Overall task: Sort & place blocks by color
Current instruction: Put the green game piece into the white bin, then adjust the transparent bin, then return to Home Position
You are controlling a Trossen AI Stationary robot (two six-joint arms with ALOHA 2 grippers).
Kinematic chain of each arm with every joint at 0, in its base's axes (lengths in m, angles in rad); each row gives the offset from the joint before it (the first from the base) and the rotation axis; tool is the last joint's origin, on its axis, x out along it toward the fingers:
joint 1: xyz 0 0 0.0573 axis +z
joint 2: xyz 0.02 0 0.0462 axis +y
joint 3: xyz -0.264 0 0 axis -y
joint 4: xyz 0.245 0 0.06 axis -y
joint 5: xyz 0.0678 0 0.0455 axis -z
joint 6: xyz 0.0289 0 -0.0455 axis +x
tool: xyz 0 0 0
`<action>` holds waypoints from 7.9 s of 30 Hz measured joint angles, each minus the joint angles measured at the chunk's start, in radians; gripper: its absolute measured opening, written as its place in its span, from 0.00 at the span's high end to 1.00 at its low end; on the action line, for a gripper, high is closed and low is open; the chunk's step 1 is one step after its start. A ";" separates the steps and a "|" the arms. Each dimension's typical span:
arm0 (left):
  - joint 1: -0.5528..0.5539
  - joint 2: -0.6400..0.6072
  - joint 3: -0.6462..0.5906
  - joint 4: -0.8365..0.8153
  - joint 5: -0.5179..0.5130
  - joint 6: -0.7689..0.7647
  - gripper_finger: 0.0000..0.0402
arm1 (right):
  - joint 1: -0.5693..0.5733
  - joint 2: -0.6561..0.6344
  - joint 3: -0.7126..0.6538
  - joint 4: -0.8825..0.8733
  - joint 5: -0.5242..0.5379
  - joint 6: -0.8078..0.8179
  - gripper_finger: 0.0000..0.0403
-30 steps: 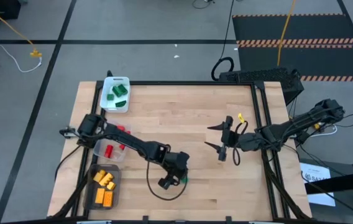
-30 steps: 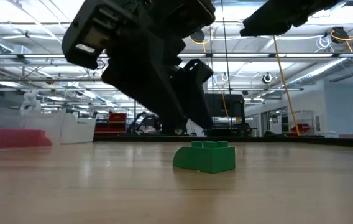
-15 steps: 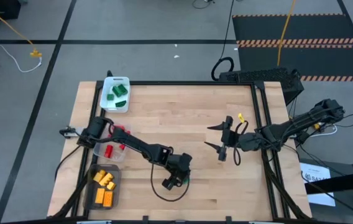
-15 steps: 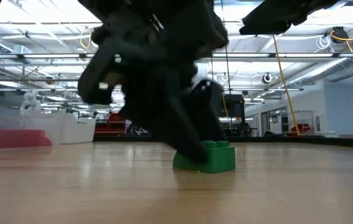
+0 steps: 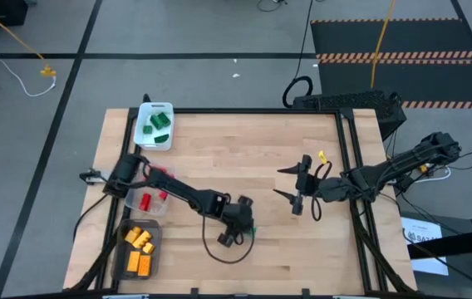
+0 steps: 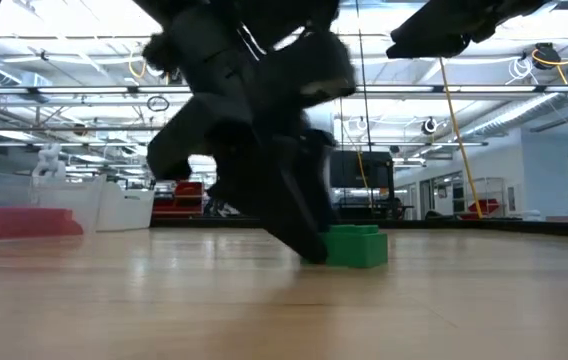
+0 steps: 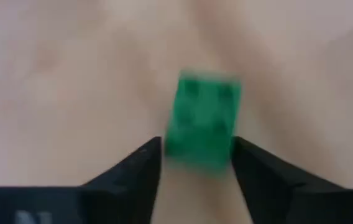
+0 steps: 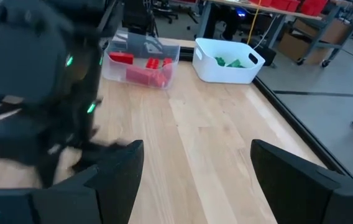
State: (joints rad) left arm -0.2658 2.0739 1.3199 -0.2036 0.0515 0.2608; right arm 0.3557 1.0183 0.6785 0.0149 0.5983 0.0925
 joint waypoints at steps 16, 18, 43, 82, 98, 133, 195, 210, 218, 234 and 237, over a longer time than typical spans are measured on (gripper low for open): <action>0.111 -0.291 -0.001 -0.242 -0.103 -0.019 0.85 | 0.000 0.000 0.000 -0.145 -0.001 0.078 0.29; 0.102 -0.281 -0.001 -0.236 -0.099 -0.025 0.78 | 0.000 0.000 0.000 -0.152 -0.001 0.079 0.29; 0.060 -0.029 -0.001 0.091 0.080 0.047 0.28 | 0.000 0.000 0.000 -0.136 -0.001 0.084 0.29; 0.108 0.086 0.004 0.134 0.158 -0.007 0.64 | 0.000 0.000 0.000 -0.132 -0.024 0.105 0.29; 0.113 -0.090 -0.003 -0.105 -0.066 -0.009 0.62 | 0.000 0.001 0.000 -0.130 -0.024 0.105 0.29; 0.880 -0.676 -0.001 -0.960 -0.599 -0.571 0.61 | 0.033 0.000 0.000 -0.112 -0.027 0.112 0.29; 0.305 -0.625 -0.102 -0.741 -0.278 -0.636 0.20 | 0.033 0.000 0.000 -0.101 -0.026 0.154 0.29; 0.230 -0.465 -0.358 -0.898 -0.284 -0.841 0.20 | 0.033 0.000 0.000 -0.097 -0.027 0.152 0.29; 0.262 -0.469 -0.412 -0.900 -0.289 -0.865 0.20 | 0.033 0.000 0.000 -0.098 -0.027 0.150 0.29; 0.276 -0.520 -0.204 -0.902 -0.405 -0.758 0.20 | 0.033 0.000 0.000 -0.097 -0.027 0.150 0.29; 0.250 -0.519 -0.147 -0.897 -0.405 -0.738 0.20 | 0.033 0.000 0.000 -0.099 -0.027 0.150 0.29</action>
State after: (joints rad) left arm -0.0157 1.5547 1.1733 -1.1010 -0.3531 -0.4775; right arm 0.3889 1.0183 0.6788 -0.0845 0.5713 0.2424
